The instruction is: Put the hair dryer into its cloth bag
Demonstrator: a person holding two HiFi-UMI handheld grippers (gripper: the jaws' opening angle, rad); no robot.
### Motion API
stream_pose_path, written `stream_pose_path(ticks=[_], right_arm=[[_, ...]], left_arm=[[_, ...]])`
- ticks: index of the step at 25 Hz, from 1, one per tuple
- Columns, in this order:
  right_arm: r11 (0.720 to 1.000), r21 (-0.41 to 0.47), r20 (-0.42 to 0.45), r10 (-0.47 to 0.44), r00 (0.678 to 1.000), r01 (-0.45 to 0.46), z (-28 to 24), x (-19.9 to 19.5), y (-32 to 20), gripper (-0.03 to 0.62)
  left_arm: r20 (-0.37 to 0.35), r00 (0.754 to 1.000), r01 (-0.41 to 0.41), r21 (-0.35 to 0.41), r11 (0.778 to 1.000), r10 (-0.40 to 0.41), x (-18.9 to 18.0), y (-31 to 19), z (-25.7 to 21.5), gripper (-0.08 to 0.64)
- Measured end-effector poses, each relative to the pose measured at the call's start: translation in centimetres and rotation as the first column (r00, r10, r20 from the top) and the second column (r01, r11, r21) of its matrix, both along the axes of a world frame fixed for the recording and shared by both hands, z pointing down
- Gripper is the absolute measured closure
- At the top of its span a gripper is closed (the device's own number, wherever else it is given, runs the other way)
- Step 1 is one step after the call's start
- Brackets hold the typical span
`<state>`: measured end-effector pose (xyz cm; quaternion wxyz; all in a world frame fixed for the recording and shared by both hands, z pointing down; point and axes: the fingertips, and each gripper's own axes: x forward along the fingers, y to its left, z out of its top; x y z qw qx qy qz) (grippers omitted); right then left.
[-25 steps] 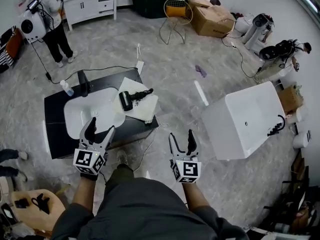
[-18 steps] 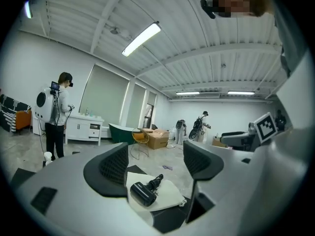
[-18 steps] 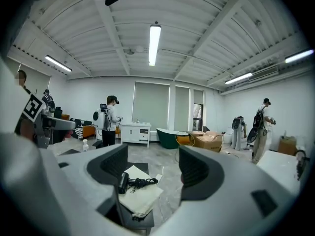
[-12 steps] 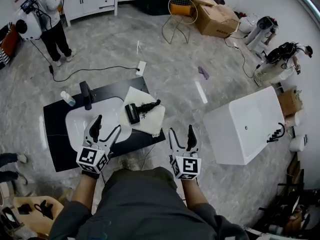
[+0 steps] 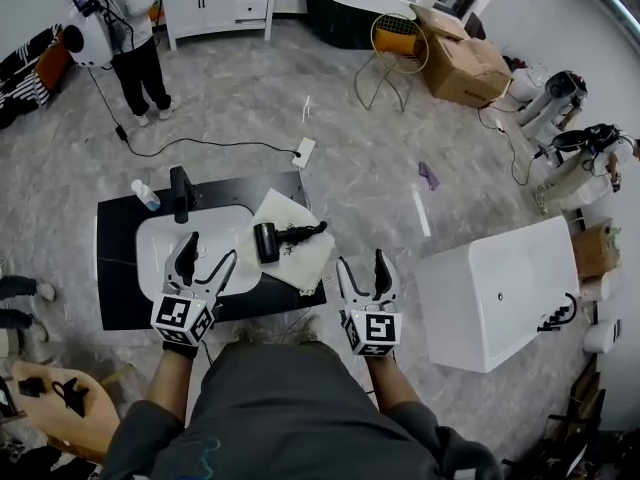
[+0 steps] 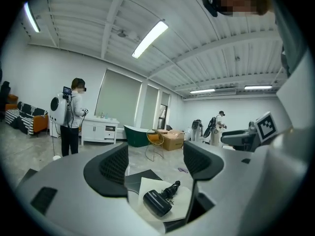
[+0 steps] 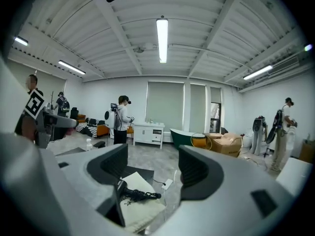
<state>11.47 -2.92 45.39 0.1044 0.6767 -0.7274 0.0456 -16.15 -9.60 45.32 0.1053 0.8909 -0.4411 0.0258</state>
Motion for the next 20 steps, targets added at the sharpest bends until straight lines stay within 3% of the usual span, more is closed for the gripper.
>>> stream_pose_path(ticks=[6, 10, 14, 20], right_arm=[[0.991, -0.045, -0.049, -0.131, 0.99, 0.129, 1.5, 0.2, -2.2, 0.27], [0.958, -0.12, -0.128, -0.275, 0.953, 0.26, 4.0, -1.2, -4.1, 0.27], [0.897, -0.222, -0.236, -0.43, 0.872, 0.382, 7.0, -3.0, -6.1, 0.27], [0.765, -0.406, -0.35, -0.635, 0.689, 0.499, 12.9, -5.4, -8.7, 0.27]], left_arm=[[0.019, 0.998, 0.053, 0.008, 0.999, -0.053, 0.7, 0.2, -0.3, 0.21], [0.022, 0.997, 0.079, 0.005, 0.997, -0.079, 0.9, 0.7, -0.3, 0.21], [0.024, 0.994, 0.104, 0.001, 0.995, -0.104, 0.8, 1.3, -0.4, 0.212], [0.036, 0.987, 0.16, -0.016, 0.987, -0.159, -0.4, 2.2, 0.1, 0.213]])
